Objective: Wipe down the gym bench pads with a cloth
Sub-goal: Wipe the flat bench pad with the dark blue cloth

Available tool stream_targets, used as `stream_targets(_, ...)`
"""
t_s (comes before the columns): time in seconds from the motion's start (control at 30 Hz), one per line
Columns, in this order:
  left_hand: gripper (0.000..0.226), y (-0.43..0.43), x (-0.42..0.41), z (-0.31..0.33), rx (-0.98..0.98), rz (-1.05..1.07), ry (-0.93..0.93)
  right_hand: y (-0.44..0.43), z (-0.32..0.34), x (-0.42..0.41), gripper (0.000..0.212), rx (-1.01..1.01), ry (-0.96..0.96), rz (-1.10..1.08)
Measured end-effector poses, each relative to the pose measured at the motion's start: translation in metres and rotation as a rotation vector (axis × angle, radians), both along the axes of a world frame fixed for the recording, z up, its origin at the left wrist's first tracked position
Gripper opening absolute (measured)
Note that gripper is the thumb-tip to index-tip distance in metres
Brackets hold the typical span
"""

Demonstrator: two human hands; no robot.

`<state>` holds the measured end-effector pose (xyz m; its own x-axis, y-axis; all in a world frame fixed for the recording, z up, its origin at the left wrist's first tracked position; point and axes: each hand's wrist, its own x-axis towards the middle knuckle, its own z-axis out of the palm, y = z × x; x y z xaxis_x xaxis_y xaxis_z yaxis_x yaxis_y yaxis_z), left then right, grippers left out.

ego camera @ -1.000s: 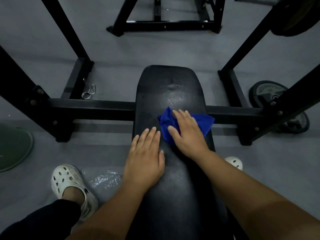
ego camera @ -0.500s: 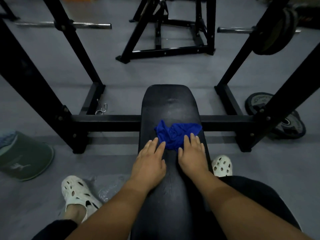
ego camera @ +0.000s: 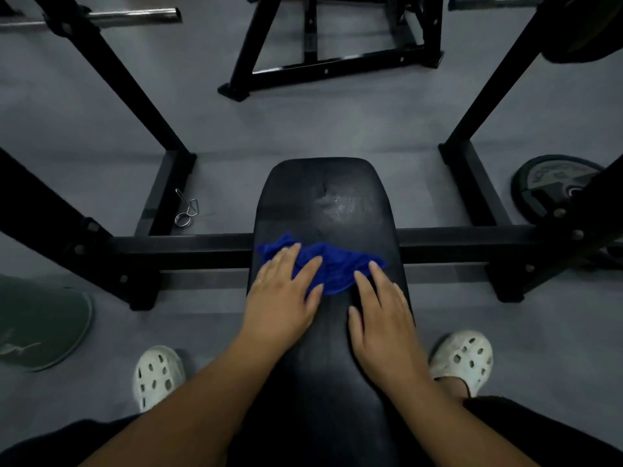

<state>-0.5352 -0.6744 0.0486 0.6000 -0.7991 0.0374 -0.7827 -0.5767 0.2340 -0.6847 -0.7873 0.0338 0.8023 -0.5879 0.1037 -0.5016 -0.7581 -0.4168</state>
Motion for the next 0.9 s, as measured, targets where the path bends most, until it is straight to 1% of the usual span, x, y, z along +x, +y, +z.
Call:
stream_targets(0.03,0.051,0.014,-0.004,0.0,-0.027,-0.029,0.02,0.0,-0.001,0.001,0.053,0.0,0.003,0.0)
stream_targets(0.1,0.042,0.032,-0.005,0.001,0.002,-0.084,0.071,-0.002,-0.001,0.004,0.051,0.002,0.016,0.002)
stream_targets(0.13,0.042,0.03,0.002,0.001,0.015,-0.076,0.066,-0.003,-0.002,0.004,0.05,0.004,0.014,0.006)
stream_targets(0.23,0.062,-0.018,0.034,0.003,0.04,0.101,0.0,-0.003,-0.003,0.003,0.049,0.015,-0.014,-0.002)
stream_targets(0.3,0.069,-0.04,0.03,-0.002,0.057,0.157,-0.007,-0.004,-0.004,0.003,0.05,0.019,-0.035,-0.015)
stream_targets(0.33,0.068,-0.036,0.02,-0.007,0.066,0.119,-0.009,-0.004,-0.004,0.003,0.05,0.022,-0.042,-0.019)
stream_targets(0.4,0.065,-0.005,0.0,-0.01,0.068,-0.053,-0.017,-0.003,-0.004,0.002,0.051,0.029,-0.035,-0.027)
stream_targets(0.47,0.066,0.029,0.007,-0.009,0.097,-0.194,-0.027,-0.001,-0.003,0.002,0.051,0.006,-0.004,-0.026)
stream_targets(0.5,0.068,0.034,0.02,-0.011,0.101,-0.206,-0.056,0.0,-0.003,0.003,0.051,-0.008,0.017,-0.025)
stream_targets(0.53,0.071,0.03,0.033,-0.011,0.106,-0.174,-0.068,0.0,-0.003,0.004,0.051,-0.022,0.035,-0.024)
stream_targets(0.6,0.076,-0.003,0.047,-0.013,0.099,0.009,-0.08,0.0,-0.004,0.006,0.052,-0.049,0.055,-0.019)
stream_targets(0.63,0.078,-0.02,0.044,-0.012,0.095,0.097,-0.064,0.0,-0.004,0.007,0.052,-0.058,0.058,-0.014)
stream_targets(0.67,0.078,-0.03,0.037,-0.011,0.091,0.13,-0.039,0.0,-0.004,0.007,0.052,-0.064,0.057,-0.007)
stream_targets(0.7,0.077,-0.031,0.029,-0.012,0.084,0.083,-0.027,0.0,-0.005,0.007,0.052,-0.068,0.056,-0.001)
stream_targets(0.77,0.074,-0.008,0.027,-0.013,0.07,-0.169,-0.02,-0.001,-0.004,0.006,0.052,-0.069,0.058,0.004)
stream_targets(0.8,0.073,0.009,0.037,-0.011,0.085,-0.291,-0.021,-0.001,-0.004,0.007,0.052,-0.07,0.059,0.002)
stream_targets(0.83,0.074,0.019,0.055,-0.01,0.108,-0.361,-0.049,0.0,-0.003,0.007,0.052,-0.074,0.058,-0.003)
stream_targets(0.87,0.077,0.019,0.074,-0.008,0.136,-0.363,-0.091,0.0,-0.003,0.008,0.051,-0.078,0.059,-0.011)
stream_targets(0.9,0.08,0.009,0.093,-0.004,0.159,-0.301,-0.112,0.001,-0.003,0.008,0.051,-0.079,0.06,-0.015)
